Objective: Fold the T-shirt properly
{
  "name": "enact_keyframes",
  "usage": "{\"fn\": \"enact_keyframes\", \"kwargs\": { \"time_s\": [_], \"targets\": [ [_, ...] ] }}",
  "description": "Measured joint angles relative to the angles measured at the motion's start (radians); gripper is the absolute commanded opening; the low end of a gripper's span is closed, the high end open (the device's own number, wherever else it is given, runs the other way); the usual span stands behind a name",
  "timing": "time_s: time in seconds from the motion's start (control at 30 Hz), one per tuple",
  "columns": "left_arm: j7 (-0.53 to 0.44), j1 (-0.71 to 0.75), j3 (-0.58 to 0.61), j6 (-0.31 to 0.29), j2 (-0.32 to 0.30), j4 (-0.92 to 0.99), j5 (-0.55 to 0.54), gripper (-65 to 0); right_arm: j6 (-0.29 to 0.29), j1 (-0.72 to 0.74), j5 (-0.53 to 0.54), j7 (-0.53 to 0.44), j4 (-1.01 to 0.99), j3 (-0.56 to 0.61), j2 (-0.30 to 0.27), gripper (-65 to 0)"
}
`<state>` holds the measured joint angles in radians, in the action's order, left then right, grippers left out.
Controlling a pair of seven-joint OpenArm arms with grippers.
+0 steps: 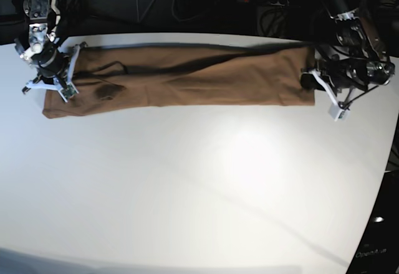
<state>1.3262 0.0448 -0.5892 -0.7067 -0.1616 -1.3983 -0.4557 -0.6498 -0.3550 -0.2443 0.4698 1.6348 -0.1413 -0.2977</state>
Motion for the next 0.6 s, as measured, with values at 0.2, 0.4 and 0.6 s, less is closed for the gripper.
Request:
{"fn": "enact_keyframes", "kwargs": {
  "time_s": [0.2, 0.4, 0.6],
  "targets": [
    [-0.087, -0.086, 0.029, -0.01, 0.005, 0.123, 0.0, -62.2, -0.002, 0.0, -0.002, 0.004, 0.0, 0.0, -0.002, -64.9],
    [-0.078, -0.123, 0.029, -0.011, 0.01, 0.145, 0.021, -62.2, -0.008, 0.015, -0.001, 0.018, -0.002, 0.0, -0.001, -64.9],
    [-0.082, -0.12, 0.021, -0.012, -0.003, 0.147, 0.013, -62.2, -0.01, 0.084, 0.02, -0.021, -0.092, -0.002, -0.01, -64.9]
  ]
}}
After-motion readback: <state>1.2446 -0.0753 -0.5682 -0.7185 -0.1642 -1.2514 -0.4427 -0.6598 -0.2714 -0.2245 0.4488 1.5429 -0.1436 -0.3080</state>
